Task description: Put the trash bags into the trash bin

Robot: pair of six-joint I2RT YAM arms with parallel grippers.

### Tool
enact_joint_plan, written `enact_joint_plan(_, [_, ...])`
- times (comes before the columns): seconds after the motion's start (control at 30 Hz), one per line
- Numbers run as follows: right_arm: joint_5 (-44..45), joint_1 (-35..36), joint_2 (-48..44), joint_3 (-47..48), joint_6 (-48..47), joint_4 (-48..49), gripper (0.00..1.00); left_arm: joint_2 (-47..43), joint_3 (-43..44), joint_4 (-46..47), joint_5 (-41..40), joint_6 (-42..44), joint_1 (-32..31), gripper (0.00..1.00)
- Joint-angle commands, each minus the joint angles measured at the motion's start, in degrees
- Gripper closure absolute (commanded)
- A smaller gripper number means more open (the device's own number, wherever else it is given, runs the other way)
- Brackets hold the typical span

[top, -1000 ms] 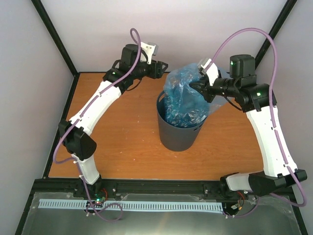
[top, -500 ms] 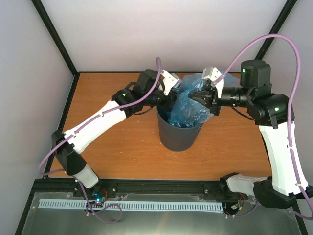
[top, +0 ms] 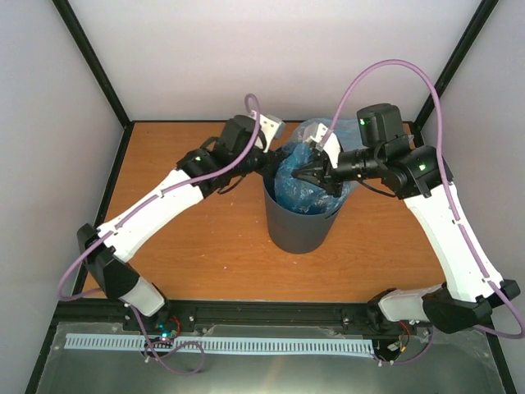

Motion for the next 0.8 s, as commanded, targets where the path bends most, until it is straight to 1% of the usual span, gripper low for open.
enact_joint_plan(0.0, [2.37, 4.21, 2.4, 3.47, 3.02, 1.53, 0.89, -7.78, 3.56, -3.25, -9.81, -0.03, 3.05, 0.16])
enact_joint_plan(0.1, [4.55, 8.8, 5.78, 6.09, 3.43, 1.02, 0.89, -13.65, 0.72, -3.44, -12.85, 0.28, 5.11, 0.14])
enact_joint_plan(0.2, [6.81, 12.87, 8.25, 6.99, 4.38, 1.9, 0.89, -19.19, -1.33, -3.75, -14.98, 0.77, 5.74, 0.14])
enact_joint_plan(0.33, [10.49, 16.54, 12.24, 7.68, 6.22, 2.61, 0.89, -24.08, -2.17, -5.92, -15.48, 0.59, 5.75, 0.13])
enact_joint_plan(0.37, [10.74, 16.63, 13.32, 8.33, 6.85, 2.21, 0.87, -24.84, -2.62, -6.15, -15.05, 0.72, 5.77, 0.13])
enact_joint_plan(0.4, [11.06, 16.64, 14.28, 9.01, 7.26, 1.86, 0.8, -25.46, -3.17, -6.16, -14.06, 0.83, 5.75, 0.13])
enact_joint_plan(0.43, [11.26, 16.64, 15.03, 9.96, 7.32, 1.11, 0.7, -25.96, -3.64, -6.07, -12.68, 0.96, 5.76, 0.13])
enact_joint_plan(0.47, [11.34, 16.64, 15.6, 10.92, 7.16, 0.19, 0.63, -26.24, -3.93, -6.18, -11.32, 0.96, 5.77, 0.13])
enact_joint_plan(0.53, [10.92, 16.64, 15.3, 12.54, 6.72, -1.69, 0.55, -26.53, -4.11, -6.5, -8.93, 0.92, 5.75, 0.14])
enact_joint_plan(0.63, [10.23, 16.64, 12.15, 12.84, 6.63, -1.93, 0.39, -26.57, -4.49, -6.05, -6.33, 1.72, 5.75, 0.14])
enact_joint_plan(0.77, [12.57, 16.64, 6.92, 12.6, 5.29, -3.77, 0.26, -25.79, -3.37, -5.85, -0.94, 2.99, 5.75, 0.16])
